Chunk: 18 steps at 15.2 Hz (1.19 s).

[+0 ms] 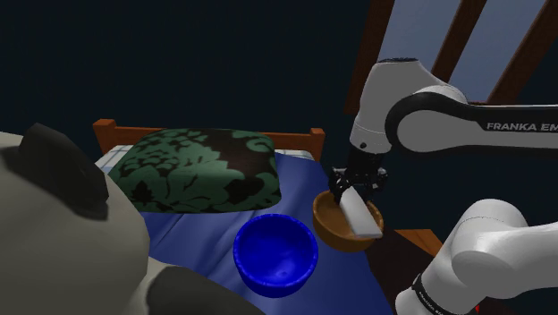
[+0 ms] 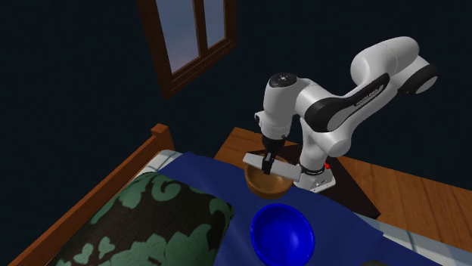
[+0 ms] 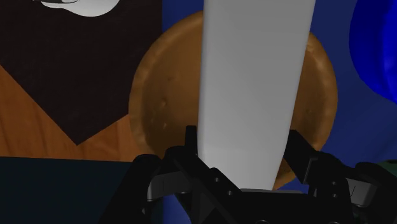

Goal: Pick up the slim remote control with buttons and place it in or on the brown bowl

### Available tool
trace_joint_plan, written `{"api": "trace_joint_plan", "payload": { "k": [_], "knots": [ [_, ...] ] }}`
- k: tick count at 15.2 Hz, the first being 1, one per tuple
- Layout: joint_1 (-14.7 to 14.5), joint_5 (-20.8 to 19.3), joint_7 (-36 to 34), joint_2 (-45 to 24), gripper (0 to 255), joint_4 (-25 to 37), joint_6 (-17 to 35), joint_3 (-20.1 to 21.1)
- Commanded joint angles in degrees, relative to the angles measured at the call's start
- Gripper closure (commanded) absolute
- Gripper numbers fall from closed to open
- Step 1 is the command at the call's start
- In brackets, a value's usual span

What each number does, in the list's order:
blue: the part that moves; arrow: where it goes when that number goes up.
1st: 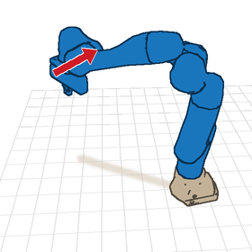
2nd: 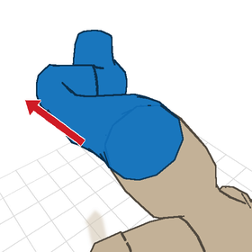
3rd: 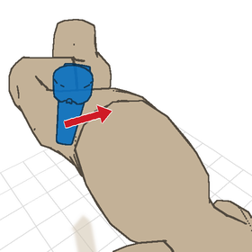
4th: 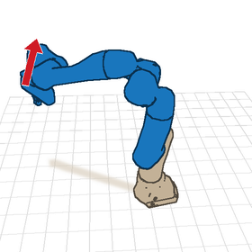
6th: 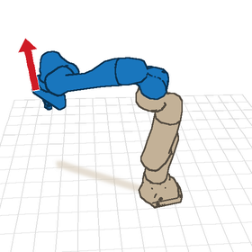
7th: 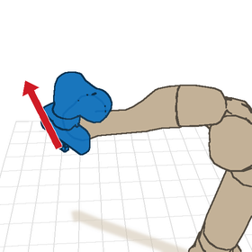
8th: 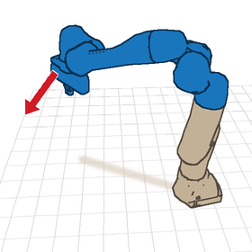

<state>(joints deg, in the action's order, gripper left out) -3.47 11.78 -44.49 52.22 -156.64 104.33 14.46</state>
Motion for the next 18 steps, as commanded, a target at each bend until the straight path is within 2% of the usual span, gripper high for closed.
{"api": "trace_joint_plan", "payload": {
  "k": [1,4,12,13,18],
  "knots": [
    [-0.14,0.32,0.02,-0.21,255,-1.35,1.60,0.32],
    [-0.41,0.94,0.09,-0.80,255,-3.91,4.74,0.93],
    [-0.43,0.93,0.07,-0.80,255,-3.91,4.74,0.91],
    [-0.42,0.91,0.08,-0.81,0,-3.89,4.72,0.90],
    [-0.43,0.93,0.07,-0.80,0,-3.91,4.74,0.91]
  ]
}}
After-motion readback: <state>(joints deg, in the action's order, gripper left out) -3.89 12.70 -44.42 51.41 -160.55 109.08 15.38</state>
